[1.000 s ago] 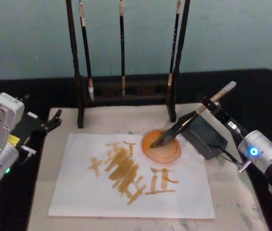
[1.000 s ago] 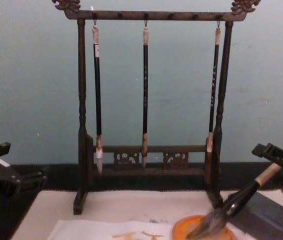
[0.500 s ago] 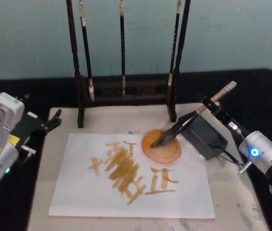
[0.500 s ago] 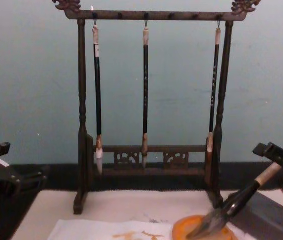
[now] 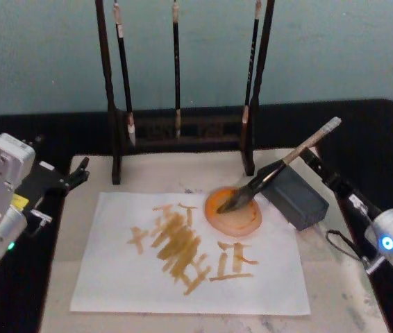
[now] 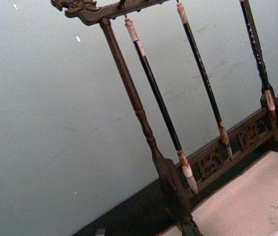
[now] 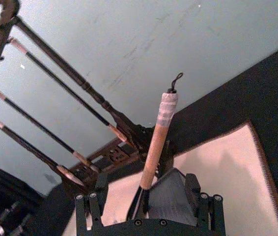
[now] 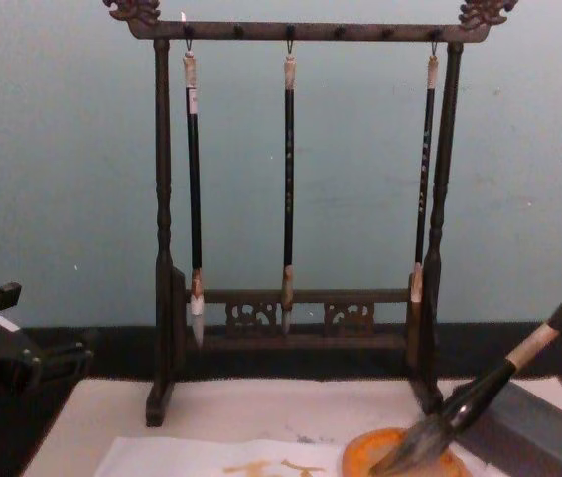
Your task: Pick up the brush from the inkstone, write on the paper, then place the brush back to its original position.
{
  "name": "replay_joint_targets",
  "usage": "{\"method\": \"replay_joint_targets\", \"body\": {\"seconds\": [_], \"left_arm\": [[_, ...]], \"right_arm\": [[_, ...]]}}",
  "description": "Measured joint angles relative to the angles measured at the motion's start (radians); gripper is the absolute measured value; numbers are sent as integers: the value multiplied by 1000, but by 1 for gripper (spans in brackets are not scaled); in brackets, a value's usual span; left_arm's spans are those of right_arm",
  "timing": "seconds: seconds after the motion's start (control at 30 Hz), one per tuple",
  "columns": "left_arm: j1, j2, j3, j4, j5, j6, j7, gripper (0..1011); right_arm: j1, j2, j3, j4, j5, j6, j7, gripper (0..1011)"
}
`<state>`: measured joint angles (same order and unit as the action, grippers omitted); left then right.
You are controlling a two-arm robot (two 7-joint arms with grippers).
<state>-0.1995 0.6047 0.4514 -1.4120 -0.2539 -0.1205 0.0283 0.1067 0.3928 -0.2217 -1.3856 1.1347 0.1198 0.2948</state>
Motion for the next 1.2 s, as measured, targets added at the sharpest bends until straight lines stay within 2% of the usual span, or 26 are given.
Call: {"method": "replay_joint_targets", "body": {"seconds": [0.07,0.13,0.23,0.3,0.37,0.4,0.5,0.53,0.63,0.67,0.7,0.73,0.8,0.83,1.03,1.2], "left_arm": [[0,0,0,0,0,0,0,1010],[0,0,0,0,0,0,0,1010],[0,0,0,0,0,0,0,1010],[0,0,0,0,0,0,0,1010],[0,0,0,0,0,0,0,1010],[0,0,0,0,0,0,0,1010],[0,0,0,0,0,0,0,1010],[0,0,0,0,0,0,0,1010],[0,0,0,0,0,0,0,1010],[0,0,0,0,0,0,0,1010],[0,0,0,0,0,0,0,1010],[0,0,0,0,0,0,0,1009],[0,0,0,0,0,0,0,1010],[0,0,0,0,0,0,0,1010],[0,0,0,0,0,0,0,1010],[0,0,0,0,0,0,0,1010]], "right_arm": [[-22,13,-3,-31,-17,-17,-18,1000],[-52,32,-11,-77,-52,-46,-48,1000],[-81,56,-28,-132,-127,-91,-92,1000],[-94,67,-46,-165,-213,-125,-130,1000],[-96,72,-59,-178,-266,-142,-153,1000],[-96,75,-74,-188,-327,-159,-179,1000],[-90,78,-99,-196,-422,-180,-222,1000],[-83,78,-119,-196,-489,-191,-253,1000],[-70,76,-146,-194,-575,-199,-293,1000],[-62,72,-162,-188,-631,-202,-320,1000],[-58,70,-170,-184,-657,-204,-333,1000],[-50,66,-184,-175,-706,-205,-356,1000],[-44,61,-195,-167,-747,-205,-375,1000],[-37,57,-205,-158,-784,-205,-392,1000],[-22,37,-230,-121,-888,-204,-438,1000],[-19,25,-233,-102,-924,-202,-452,1000]]}}
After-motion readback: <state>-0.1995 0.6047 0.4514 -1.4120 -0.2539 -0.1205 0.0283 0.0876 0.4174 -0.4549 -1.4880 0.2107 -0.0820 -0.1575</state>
